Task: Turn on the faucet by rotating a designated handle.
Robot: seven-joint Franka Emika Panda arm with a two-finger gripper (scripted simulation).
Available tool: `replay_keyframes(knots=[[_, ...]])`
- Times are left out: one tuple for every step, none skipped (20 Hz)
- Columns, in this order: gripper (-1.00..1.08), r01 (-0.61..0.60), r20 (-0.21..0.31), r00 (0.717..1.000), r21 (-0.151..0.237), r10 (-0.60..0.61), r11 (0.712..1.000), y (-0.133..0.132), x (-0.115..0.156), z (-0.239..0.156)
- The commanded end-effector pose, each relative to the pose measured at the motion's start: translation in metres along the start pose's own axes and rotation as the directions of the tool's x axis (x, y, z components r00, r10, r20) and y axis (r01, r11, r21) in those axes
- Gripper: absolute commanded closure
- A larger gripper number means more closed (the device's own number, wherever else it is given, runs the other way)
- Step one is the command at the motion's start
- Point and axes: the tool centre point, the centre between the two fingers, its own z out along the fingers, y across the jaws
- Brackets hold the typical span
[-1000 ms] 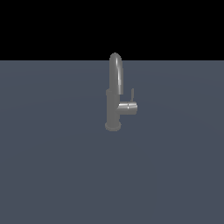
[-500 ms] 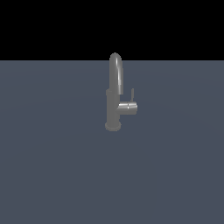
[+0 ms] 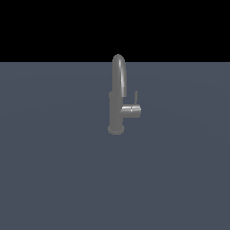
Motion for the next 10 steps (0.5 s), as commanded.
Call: replay_keyframes(knots=[[1.08, -0.033, 0.036, 0.999, 0.033, 0.031, 0.999, -0.002, 0.015, 0.000], [1.08, -0.046, 0.051, 0.998, 0.045, 0.043, 0.998, -0.002, 0.021, 0.000], [1.08, -0.059, 0.066, 0.996, 0.058, 0.055, 0.997, -0.003, 0.027, 0.001], [1.08, -0.073, 0.081, 0.994, 0.070, 0.067, 0.995, -0.003, 0.033, 0.001], [1.08, -0.087, 0.096, 0.992, 0.083, 0.079, 0.993, -0.003, 0.039, 0.002], [1.08, -0.101, 0.112, 0.990, 0.095, 0.090, 0.990, -0.003, 0.045, 0.002], [1.08, -0.115, 0.128, 0.987, 0.107, 0.101, 0.988, -0.004, 0.051, 0.003], [1.08, -0.129, 0.144, 0.983, 0.119, 0.112, 0.984, -0.004, 0.057, 0.004], [1.08, -0.144, 0.160, 0.980, 0.130, 0.123, 0.981, -0.004, 0.063, 0.004], [1.08, -0.159, 0.176, 0.975, 0.142, 0.133, 0.977, -0.004, 0.070, 0.005]])
